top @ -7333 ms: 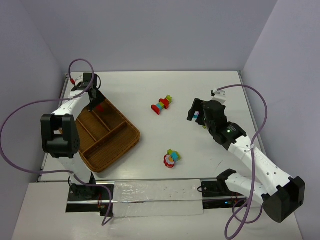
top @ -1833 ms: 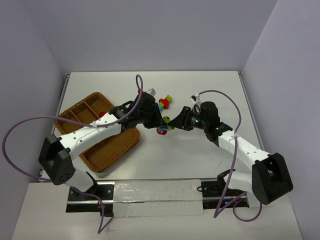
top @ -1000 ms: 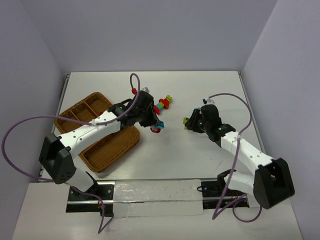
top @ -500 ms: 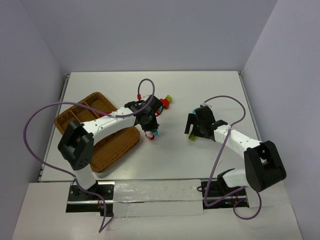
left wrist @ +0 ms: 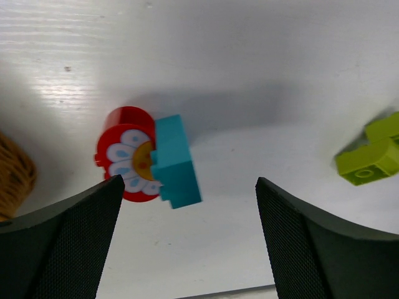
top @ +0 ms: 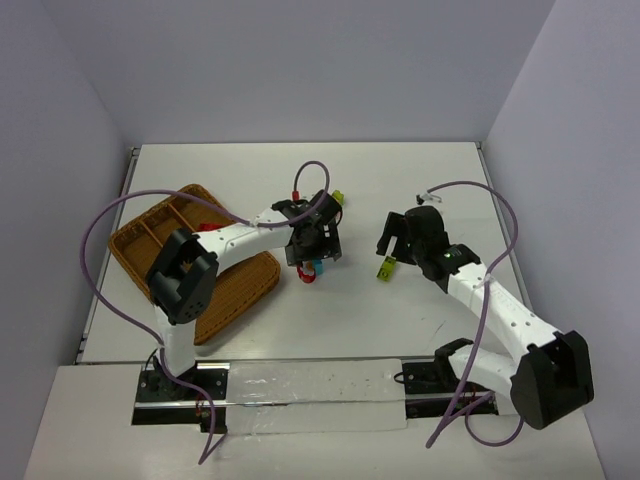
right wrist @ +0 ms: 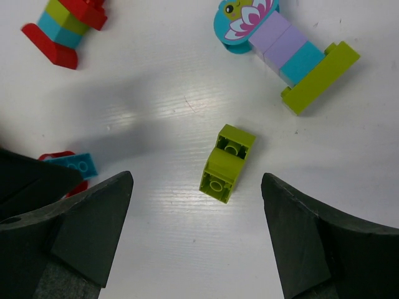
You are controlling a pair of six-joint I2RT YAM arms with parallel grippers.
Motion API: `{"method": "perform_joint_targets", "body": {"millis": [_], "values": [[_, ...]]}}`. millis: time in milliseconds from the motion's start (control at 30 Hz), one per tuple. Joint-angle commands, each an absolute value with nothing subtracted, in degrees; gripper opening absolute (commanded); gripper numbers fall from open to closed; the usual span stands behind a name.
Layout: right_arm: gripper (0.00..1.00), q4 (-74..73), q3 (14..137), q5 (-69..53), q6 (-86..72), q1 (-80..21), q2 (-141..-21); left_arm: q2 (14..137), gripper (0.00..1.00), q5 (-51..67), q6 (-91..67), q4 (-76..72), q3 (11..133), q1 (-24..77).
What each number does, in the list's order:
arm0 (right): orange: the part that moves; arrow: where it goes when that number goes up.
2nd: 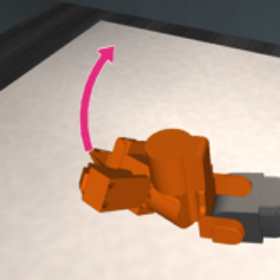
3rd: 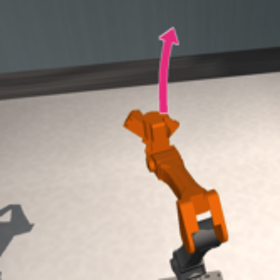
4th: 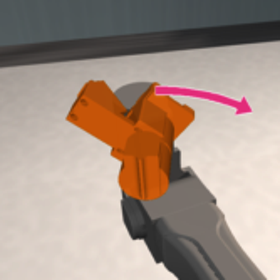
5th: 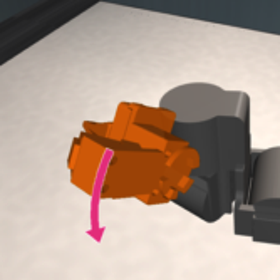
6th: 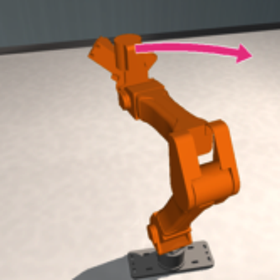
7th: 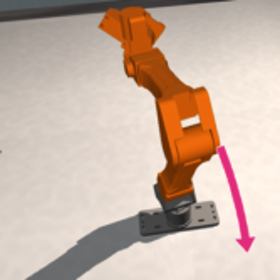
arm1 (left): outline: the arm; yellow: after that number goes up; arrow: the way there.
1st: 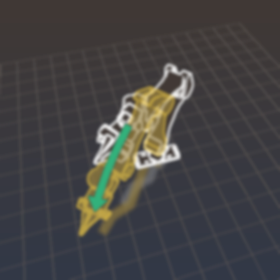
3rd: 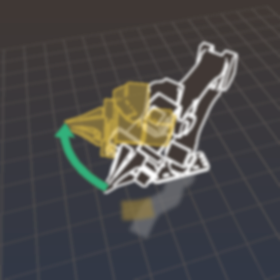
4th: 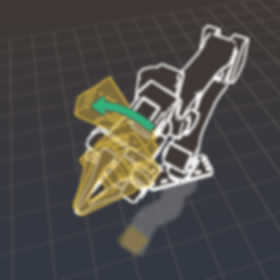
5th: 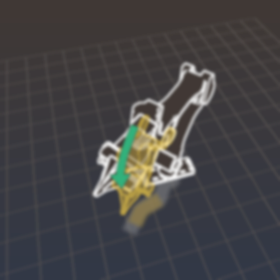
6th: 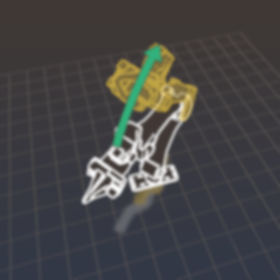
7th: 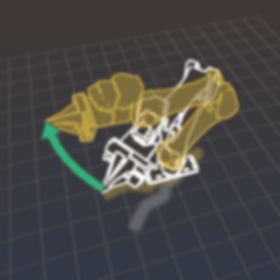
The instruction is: Sort the legos into containers by color
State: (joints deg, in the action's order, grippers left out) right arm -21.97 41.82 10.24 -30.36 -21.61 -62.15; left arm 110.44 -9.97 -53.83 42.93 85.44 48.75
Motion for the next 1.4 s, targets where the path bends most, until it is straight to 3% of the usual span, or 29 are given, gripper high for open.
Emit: {"method": "perform_joint_targets", "body": {"millis": [0, 233, 500, 733, 933, 1133, 1367], "values": [[0.91, -23.5, 45.1, 12.1, -30.5, -22.0, -58.4, 109.6, 0.94, -8.0, -54.2, 41.6, 92.4, 49.6], [0.89, -20.7, 45.3, 4.8, -27.8, -25.2, -59.0, 99.9, 0.93, -14.6, -54.3, 48.7, 93.9, 44.4], [0.9, -20.9, 54.3, 10.8, -24.7, -43.0, -72.6, 82.6, 0.93, -15.2, -55.2, 49.6, 81.2, 30.3], [0.9, -21.0, 62.0, 11.6, -22.7, -47.4, -85.8, 78.4, 0.93, -13.9, -54.9, 48.5, 74.0, 26.4], [0.83, -19.1, 64.3, 12.7, -25.0, -47.8, -92.4, 77.8, 0.93, -13.3, -54.9, 46.7, 72.1, 26.3], [0.68, -17.1, 66.5, 12.8, -25.6, -47.8, -97.2, 77.5, 0.93, -13.1, -54.3, 46.9, 71.1, 26.3], [0.36, -16.1, 67.5, 13.0, -26.8, -47.9, -99.6, 76.9, 0.93, -12.7, -53.0, 46.1, 69.3, 26.3]]}}
